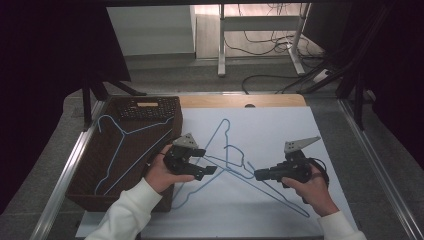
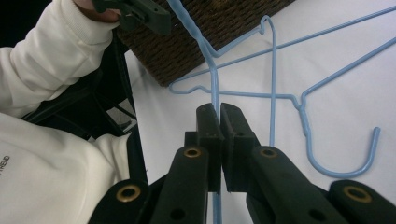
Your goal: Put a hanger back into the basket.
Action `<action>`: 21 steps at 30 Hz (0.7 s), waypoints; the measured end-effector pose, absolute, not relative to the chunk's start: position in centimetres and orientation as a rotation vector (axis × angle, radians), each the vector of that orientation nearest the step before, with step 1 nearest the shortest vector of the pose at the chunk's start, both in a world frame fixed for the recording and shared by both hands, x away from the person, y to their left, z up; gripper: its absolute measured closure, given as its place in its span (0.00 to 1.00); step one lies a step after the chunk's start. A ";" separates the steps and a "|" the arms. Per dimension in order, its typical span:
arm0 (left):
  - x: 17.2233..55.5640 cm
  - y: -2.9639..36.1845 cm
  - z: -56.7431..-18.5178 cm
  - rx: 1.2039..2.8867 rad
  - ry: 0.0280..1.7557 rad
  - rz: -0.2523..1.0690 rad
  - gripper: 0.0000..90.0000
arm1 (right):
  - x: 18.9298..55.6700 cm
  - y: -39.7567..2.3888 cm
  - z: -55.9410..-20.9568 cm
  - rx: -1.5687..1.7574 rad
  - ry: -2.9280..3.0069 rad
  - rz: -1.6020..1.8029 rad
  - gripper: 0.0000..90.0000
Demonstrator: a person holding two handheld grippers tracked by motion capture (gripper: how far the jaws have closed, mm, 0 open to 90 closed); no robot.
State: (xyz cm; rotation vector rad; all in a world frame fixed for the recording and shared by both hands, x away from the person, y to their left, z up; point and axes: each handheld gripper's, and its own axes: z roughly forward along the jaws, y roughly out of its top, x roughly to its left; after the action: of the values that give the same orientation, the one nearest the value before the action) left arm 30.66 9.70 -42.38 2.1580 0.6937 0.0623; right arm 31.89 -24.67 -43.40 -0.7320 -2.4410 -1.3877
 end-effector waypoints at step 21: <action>31.4 5.3 -44.4 2.367 0.544 0.175 0.70 | 32.0 -25.1 -43.4 -0.695 -2.366 -1.410 0.97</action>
State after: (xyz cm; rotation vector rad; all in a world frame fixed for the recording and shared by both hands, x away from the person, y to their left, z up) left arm 31.43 5.31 -44.39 2.3666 0.5444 0.1750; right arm 31.98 -25.07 -43.36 -0.6952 -2.3658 -1.4100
